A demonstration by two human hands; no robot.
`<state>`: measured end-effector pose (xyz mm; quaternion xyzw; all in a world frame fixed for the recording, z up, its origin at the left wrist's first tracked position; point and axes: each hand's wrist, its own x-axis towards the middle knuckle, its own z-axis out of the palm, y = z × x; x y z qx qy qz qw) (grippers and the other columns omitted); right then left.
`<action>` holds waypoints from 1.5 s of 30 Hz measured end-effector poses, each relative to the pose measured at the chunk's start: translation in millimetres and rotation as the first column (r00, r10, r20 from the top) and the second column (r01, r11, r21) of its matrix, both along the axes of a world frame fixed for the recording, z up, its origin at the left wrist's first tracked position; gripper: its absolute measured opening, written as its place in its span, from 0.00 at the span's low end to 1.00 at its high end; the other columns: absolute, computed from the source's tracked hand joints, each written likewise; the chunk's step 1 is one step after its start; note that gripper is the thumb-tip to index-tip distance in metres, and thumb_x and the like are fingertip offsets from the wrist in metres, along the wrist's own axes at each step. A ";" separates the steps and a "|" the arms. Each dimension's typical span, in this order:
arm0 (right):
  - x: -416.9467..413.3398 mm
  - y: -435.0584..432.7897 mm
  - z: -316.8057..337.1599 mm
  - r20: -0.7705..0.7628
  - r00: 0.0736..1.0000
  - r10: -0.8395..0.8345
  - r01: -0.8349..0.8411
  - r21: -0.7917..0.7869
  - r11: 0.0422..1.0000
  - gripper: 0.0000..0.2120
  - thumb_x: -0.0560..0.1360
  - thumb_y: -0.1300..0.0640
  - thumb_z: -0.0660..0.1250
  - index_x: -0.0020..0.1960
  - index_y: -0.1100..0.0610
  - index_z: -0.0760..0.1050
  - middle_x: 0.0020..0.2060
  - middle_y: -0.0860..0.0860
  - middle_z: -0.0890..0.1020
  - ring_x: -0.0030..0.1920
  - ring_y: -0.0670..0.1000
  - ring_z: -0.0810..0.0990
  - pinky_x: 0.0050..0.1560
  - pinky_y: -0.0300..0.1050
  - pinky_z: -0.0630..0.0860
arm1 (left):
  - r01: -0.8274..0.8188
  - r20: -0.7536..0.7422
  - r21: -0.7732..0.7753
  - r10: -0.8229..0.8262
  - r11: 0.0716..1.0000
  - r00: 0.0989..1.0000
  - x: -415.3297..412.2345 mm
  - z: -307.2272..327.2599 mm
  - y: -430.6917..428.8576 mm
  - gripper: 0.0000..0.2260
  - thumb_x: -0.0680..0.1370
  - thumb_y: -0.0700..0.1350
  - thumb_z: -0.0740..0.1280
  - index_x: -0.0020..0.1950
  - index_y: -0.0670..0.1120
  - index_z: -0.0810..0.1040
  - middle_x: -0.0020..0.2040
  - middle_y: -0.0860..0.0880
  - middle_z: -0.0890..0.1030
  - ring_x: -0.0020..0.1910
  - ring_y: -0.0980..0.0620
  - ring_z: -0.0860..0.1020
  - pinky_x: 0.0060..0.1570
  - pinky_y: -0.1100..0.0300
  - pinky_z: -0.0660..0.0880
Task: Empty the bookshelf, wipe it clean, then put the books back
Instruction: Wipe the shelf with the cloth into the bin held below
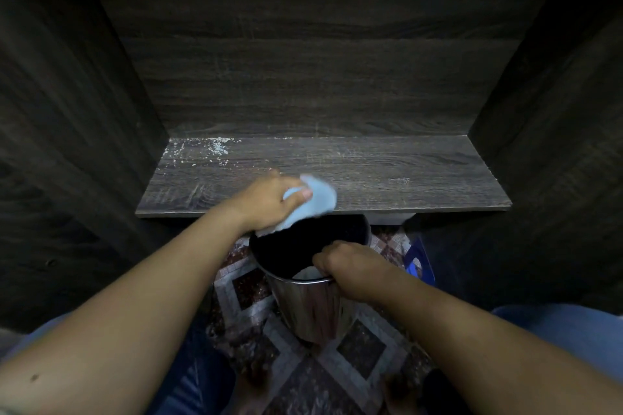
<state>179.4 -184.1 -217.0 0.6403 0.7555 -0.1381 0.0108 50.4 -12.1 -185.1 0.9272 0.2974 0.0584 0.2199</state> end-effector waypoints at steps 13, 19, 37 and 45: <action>-1.8 1.4 1.1 0.018 1.000 0.006 -0.006 0.008 1.000 0.09 0.75 0.62 0.64 0.54 0.59 0.74 0.50 0.58 0.77 0.54 0.59 0.75 0.46 0.51 0.73 | 0.021 -0.061 -0.092 -0.026 0.996 0.998 -1.9 -12.7 -4.2 0.09 0.82 0.52 0.58 0.58 0.49 0.70 0.56 0.45 0.74 0.54 0.45 0.73 0.55 0.54 0.68; -5.2 3.8 2.7 0.000 1.000 0.013 -0.013 -0.009 1.000 0.09 0.75 0.64 0.63 0.55 0.60 0.74 0.50 0.59 0.77 0.54 0.60 0.75 0.47 0.51 0.74 | -0.130 0.330 0.011 0.119 0.991 0.937 -2.1 1.0 -3.6 0.11 0.81 0.51 0.58 0.61 0.49 0.70 0.57 0.46 0.71 0.55 0.48 0.72 0.57 0.55 0.68; -13.6 26.1 -1.0 0.017 1.000 0.006 -0.006 -0.009 1.000 0.08 0.75 0.63 0.63 0.54 0.58 0.73 0.52 0.56 0.77 0.55 0.57 0.75 0.44 0.48 0.71 | -0.343 0.205 -0.090 0.354 0.935 0.912 -22.8 14.9 24.3 0.13 0.80 0.46 0.64 0.64 0.49 0.72 0.59 0.43 0.69 0.59 0.42 0.72 0.58 0.60 0.65; -20.2 40.3 -5.0 0.071 0.997 0.014 -0.014 0.010 1.000 0.11 0.77 0.63 0.59 0.58 0.60 0.72 0.56 0.57 0.76 0.59 0.57 0.73 0.47 0.48 0.70 | -0.692 0.418 -0.114 0.666 0.713 0.618 -51.1 11.3 53.5 0.15 0.81 0.43 0.61 0.68 0.49 0.72 0.63 0.39 0.66 0.59 0.41 0.71 0.60 0.64 0.62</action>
